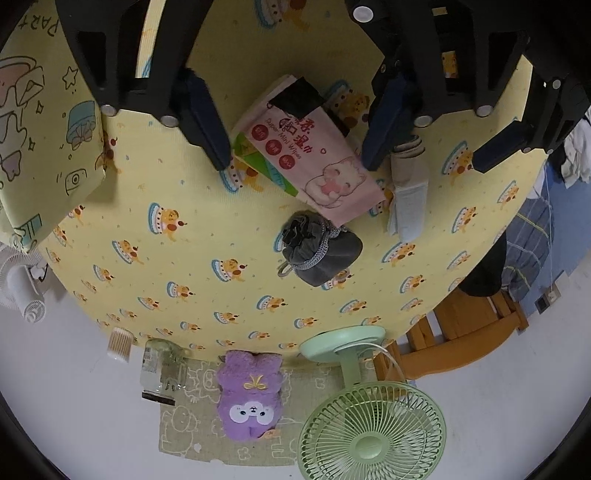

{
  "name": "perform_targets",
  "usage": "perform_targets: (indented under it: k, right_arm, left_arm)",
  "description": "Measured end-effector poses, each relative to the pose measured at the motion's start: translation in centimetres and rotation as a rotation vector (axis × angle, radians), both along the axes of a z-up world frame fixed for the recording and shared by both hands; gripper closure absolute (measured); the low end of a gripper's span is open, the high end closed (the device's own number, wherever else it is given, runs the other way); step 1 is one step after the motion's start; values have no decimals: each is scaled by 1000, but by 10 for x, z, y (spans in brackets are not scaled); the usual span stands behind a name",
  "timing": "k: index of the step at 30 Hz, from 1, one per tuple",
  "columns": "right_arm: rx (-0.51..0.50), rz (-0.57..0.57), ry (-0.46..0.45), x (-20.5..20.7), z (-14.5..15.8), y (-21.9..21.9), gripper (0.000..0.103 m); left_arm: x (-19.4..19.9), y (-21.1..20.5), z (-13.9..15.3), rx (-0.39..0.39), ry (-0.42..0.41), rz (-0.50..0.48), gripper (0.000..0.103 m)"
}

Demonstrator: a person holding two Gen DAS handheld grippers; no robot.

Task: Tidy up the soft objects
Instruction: 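Grasp the white rolled towel with the left tool while the right tool grasps the pink wipe packet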

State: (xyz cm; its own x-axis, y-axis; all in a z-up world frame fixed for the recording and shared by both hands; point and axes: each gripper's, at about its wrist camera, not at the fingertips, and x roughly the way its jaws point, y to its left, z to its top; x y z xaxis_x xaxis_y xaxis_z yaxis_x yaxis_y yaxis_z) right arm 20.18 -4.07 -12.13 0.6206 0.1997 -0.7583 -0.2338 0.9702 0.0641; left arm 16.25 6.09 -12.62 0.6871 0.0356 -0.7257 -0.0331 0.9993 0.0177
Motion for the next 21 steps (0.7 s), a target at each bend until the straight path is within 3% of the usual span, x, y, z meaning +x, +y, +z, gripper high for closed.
perform_targets:
  k: [8, 16, 19, 21]
  right_arm:
    - [-19, 4, -5, 5, -1, 1, 43]
    - [5, -32, -5, 10, 1, -4, 49]
    - [-4, -29, 1, 11, -2, -3, 49]
    - [-10, -27, -3, 10, -2, -2, 50]
  left_arm:
    - [8, 0, -1, 22, 7, 7, 12]
    - [22, 5, -2, 27, 20, 24, 24]
    - [26, 3, -7, 15, 46, 5, 32]
    - [27, 2, -9, 5, 61, -2, 48]
